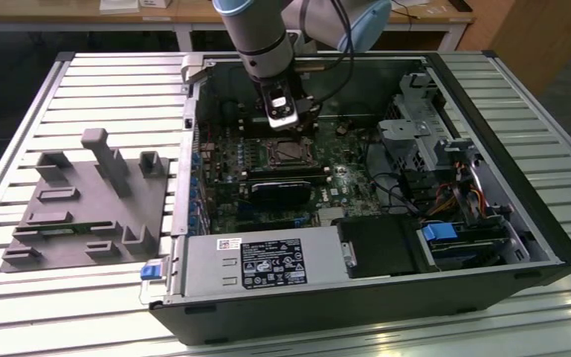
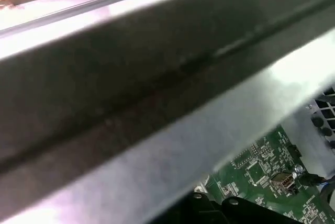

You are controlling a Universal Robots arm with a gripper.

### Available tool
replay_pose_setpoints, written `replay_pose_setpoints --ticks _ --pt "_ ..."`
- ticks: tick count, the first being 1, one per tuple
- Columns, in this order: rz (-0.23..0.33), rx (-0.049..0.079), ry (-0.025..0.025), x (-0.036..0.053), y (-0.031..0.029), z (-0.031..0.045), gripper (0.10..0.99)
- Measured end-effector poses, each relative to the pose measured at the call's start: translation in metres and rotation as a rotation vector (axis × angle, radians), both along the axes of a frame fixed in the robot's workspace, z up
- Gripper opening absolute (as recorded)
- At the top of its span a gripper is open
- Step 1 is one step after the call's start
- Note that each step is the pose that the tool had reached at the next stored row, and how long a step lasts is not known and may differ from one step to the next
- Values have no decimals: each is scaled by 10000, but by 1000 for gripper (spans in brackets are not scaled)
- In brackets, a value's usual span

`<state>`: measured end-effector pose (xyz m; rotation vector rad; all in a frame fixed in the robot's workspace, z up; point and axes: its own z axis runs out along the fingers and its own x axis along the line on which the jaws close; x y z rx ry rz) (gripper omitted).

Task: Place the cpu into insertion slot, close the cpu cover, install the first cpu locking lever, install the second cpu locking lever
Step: 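Install the first cpu locking lever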

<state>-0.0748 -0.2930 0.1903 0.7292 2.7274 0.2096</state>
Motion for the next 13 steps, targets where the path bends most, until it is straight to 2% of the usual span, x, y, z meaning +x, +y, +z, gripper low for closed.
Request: replay_pose_setpoints --ticks 3,13 --pt "-1 2 -14 0 -8 -5 102" --pt "0 -8 -15 0 -9 -10 102"
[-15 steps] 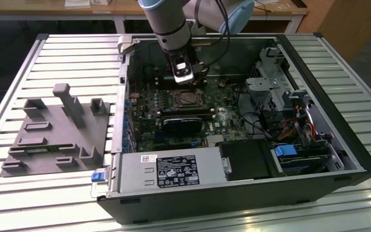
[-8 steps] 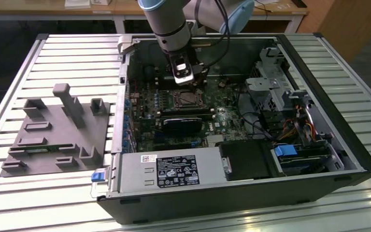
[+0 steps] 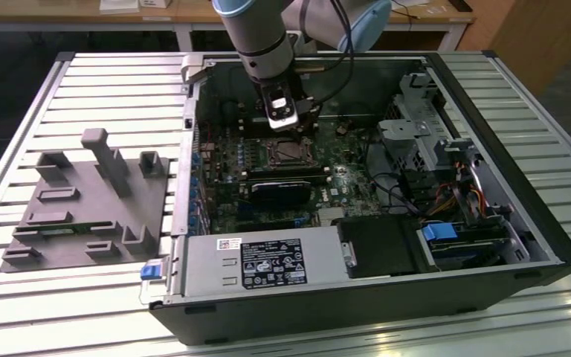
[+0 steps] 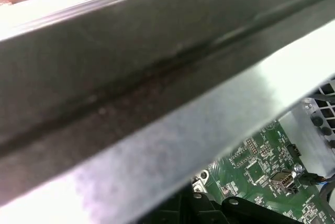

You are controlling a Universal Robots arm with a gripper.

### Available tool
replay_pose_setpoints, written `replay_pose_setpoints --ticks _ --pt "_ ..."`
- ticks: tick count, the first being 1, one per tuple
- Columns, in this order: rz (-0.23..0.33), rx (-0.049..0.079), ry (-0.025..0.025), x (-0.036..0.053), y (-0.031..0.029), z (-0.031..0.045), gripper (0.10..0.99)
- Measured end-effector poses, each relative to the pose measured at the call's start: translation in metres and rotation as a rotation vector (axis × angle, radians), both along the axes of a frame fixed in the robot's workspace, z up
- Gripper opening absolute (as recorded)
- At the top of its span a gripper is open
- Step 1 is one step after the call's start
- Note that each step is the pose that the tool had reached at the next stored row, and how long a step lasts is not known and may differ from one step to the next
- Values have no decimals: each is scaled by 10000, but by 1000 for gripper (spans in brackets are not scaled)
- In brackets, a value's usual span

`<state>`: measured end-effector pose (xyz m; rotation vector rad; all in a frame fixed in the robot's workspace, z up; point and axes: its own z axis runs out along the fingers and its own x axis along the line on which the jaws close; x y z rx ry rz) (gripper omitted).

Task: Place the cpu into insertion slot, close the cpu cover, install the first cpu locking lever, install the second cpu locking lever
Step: 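Install the first cpu locking lever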

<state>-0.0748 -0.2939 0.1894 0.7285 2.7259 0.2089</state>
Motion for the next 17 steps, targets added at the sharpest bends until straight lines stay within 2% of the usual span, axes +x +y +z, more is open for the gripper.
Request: replay_pose_setpoints --ticks 17 --pt "0 -1 -4 44 11 -10 102"
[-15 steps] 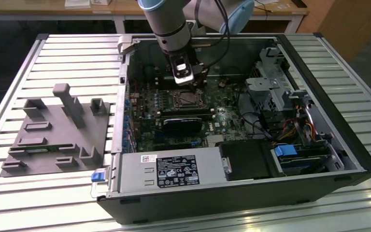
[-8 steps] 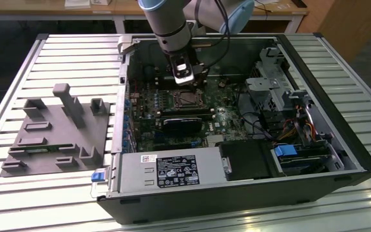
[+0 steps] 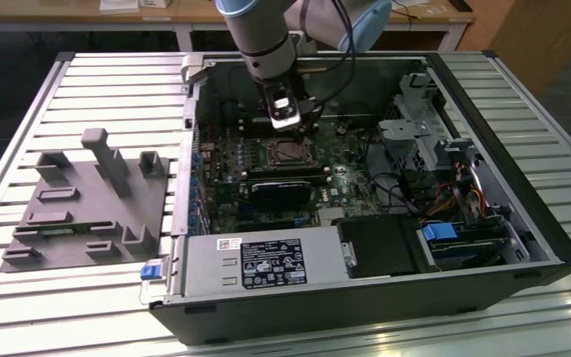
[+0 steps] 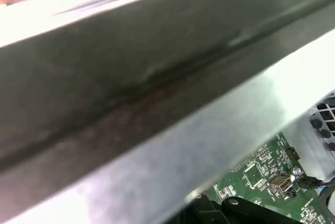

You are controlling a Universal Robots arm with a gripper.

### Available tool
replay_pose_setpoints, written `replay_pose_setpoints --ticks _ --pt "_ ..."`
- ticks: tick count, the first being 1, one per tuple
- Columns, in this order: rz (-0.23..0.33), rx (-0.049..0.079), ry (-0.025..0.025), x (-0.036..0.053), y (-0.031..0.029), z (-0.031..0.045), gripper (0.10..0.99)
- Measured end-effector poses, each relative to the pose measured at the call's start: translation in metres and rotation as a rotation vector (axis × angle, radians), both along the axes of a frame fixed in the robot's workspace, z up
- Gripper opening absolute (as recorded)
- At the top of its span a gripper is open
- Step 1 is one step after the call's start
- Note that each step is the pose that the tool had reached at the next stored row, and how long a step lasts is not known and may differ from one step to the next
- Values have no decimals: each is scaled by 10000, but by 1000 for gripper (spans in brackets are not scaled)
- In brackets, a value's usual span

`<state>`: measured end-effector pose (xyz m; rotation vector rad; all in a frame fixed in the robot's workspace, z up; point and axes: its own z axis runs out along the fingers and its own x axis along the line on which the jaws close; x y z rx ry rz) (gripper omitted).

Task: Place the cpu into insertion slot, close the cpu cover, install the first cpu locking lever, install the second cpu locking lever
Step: 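Install the first cpu locking lever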

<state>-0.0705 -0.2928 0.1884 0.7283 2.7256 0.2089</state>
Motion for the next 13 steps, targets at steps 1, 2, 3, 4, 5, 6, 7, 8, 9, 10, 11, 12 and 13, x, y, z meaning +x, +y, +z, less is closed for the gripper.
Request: replay_pose_setpoints --ticks 1,2,3,4,5,6,7,8,9,10,11,12,13 --pt "0 0 0 3 0 0 102" --pt "-1 0 1 3 0 0 102" --pt "-1 2 2 4 0 0 102" --pt "2 9 2 5 0 1 102" --pt "8 20 3 5 0 1 102" --pt "16 31 3 5 0 1 102" --pt "26 38 3 5 0 0 102" --pt "38 42 1 5 1 0 102" --pt "55 40 1 5 0 0 102" --pt "76 39 3 5 0 0 102" --pt "97 38 3 6 0 0 102" --pt "103 38 2 6 0 0 102" --pt "103 39 2 6 0 0 102"
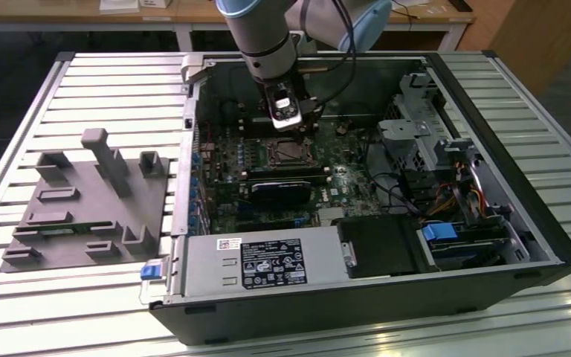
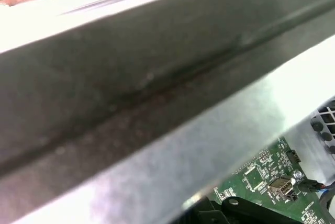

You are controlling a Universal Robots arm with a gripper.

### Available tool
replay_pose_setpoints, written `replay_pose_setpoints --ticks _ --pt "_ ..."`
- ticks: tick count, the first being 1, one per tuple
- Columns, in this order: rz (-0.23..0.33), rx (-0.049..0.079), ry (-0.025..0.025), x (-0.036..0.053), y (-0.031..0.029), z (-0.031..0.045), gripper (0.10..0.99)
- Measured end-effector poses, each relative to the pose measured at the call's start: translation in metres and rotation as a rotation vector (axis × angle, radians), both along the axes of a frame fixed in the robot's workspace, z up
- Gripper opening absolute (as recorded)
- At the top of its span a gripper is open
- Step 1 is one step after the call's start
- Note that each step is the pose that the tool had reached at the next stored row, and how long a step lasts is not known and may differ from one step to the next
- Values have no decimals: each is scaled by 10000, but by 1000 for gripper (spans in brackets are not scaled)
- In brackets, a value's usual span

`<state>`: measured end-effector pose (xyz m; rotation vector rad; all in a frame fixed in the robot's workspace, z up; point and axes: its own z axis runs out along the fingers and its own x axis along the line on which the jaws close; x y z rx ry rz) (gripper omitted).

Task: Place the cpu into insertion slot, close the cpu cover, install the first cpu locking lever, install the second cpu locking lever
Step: 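Install the first cpu locking lever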

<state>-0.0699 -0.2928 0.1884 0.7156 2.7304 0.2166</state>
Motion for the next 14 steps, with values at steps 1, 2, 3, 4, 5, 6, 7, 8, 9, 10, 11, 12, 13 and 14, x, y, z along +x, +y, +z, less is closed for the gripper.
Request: replay_pose_setpoints --ticks 1,2,3,4,5,6,7,8,9,10,11,12,13,14 --pt "1 0 0 0 0 0 102" --pt "1 1 -1 0 0 1 102" --pt "1 2 -1 0 0 4 102" --pt "2 2 -1 0 0 10 102" --pt "2 3 -2 0 0 18 102" --pt "1 1 0 0 0 31 102" --pt "1 0 0 0 0 46 102" --pt "1 0 0 0 0 61 102" --pt "1 0 0 0 0 77 102" --pt "1 0 0 0 0 94 102" --pt "1 -1 1 0 0 112 102" --pt "1 1 -1 0 0 130 102" --pt "1 2 -2 0 0 149 102" --pt "1 0 0 0 0 169 102"
